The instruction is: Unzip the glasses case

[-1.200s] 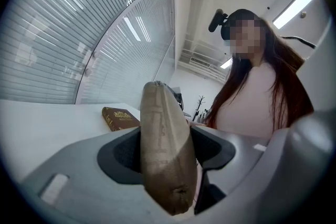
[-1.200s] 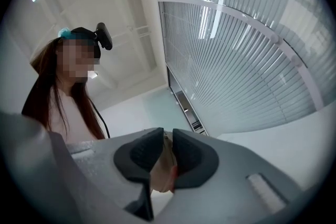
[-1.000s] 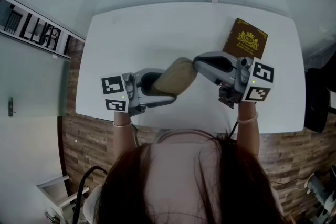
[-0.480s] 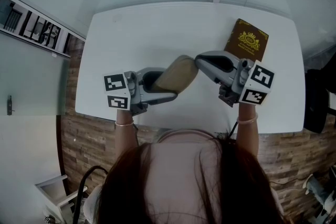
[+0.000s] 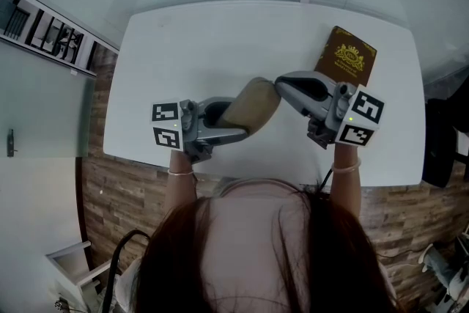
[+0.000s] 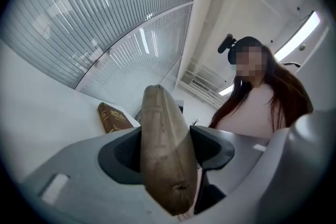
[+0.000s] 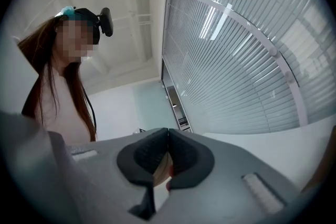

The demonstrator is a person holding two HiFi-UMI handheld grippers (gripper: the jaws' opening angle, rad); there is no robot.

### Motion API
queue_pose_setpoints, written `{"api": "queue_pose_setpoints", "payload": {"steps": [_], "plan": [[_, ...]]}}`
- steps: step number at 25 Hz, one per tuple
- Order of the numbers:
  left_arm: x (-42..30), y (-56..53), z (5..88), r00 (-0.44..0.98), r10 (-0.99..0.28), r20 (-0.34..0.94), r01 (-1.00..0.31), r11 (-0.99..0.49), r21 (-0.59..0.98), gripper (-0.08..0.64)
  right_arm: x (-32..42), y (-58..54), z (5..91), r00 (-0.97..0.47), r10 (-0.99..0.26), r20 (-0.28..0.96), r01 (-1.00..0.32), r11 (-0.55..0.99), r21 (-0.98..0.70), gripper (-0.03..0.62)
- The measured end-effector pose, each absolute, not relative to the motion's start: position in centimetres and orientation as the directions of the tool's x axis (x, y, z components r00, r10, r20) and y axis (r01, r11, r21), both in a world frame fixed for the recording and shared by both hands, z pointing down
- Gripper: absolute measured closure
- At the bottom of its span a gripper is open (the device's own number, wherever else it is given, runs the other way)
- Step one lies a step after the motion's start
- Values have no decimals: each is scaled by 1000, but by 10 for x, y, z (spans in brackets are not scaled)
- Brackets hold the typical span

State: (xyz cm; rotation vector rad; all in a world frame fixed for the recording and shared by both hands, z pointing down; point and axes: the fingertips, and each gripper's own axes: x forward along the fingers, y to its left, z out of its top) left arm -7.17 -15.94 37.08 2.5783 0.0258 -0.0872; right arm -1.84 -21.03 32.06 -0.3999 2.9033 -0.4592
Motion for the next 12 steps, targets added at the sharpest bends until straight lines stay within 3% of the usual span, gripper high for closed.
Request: {"api": "queue_pose_setpoints", "payload": {"steps": [12], "plan": [[-72,-158,372,981,19,-193,130,-803,581,284,-16,-210,323,-949,-290,-123,-239,917,-321,589]]}}
